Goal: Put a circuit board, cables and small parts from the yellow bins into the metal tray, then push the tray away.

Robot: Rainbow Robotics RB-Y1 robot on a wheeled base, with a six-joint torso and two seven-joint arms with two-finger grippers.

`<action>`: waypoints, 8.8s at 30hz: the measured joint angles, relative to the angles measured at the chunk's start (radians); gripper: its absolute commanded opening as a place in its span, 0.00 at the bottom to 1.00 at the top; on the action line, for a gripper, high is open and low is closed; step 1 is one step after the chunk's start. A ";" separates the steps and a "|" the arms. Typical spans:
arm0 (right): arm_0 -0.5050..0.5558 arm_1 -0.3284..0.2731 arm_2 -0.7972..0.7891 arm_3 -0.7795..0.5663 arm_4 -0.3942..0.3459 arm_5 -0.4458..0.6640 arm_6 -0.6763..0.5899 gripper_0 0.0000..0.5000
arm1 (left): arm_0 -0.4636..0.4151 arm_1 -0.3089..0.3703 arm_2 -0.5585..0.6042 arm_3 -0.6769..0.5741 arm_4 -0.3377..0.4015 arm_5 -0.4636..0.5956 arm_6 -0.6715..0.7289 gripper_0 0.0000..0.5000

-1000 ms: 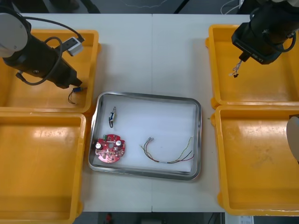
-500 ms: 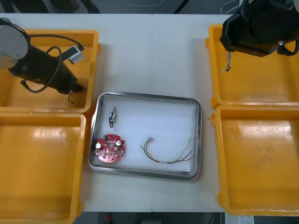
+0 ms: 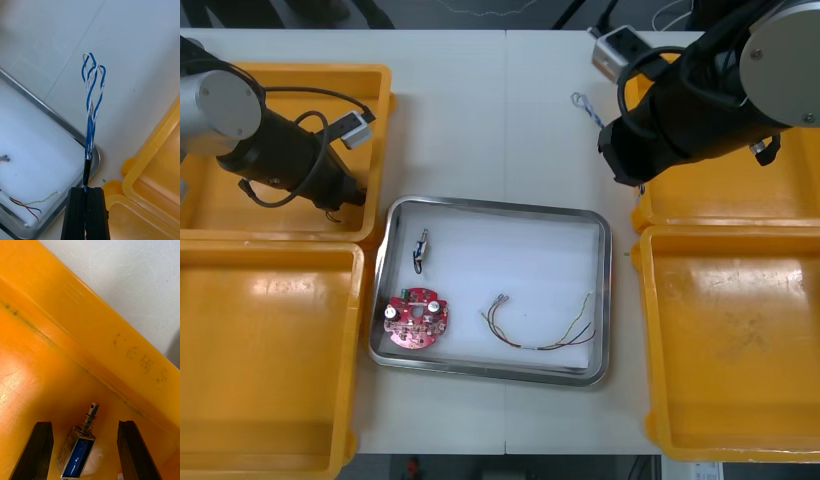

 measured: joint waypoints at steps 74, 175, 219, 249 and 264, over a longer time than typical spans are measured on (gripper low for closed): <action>0.084 0.177 0.119 -0.074 0.273 0.000 0.486 1.00 | 0.032 0.080 -0.001 -0.637 -0.200 0.550 0.865 0.00; 0.498 -0.142 -0.270 -0.219 -0.139 0.001 -0.004 1.00 | 0.042 -0.072 0.058 -0.842 -0.226 0.620 1.288 1.00; 0.076 0.142 0.650 -0.083 0.162 -0.082 0.020 1.00 | 0.561 0.096 0.345 -0.997 -0.256 0.620 1.091 1.00; 0.076 0.263 0.949 0.204 0.354 -0.275 0.067 1.00 | 0.561 0.097 0.345 -0.997 -0.255 0.620 1.091 1.00; 0.076 0.264 0.965 0.229 0.370 -0.274 0.067 1.00 | 0.561 0.097 0.345 -0.997 -0.255 0.620 1.091 1.00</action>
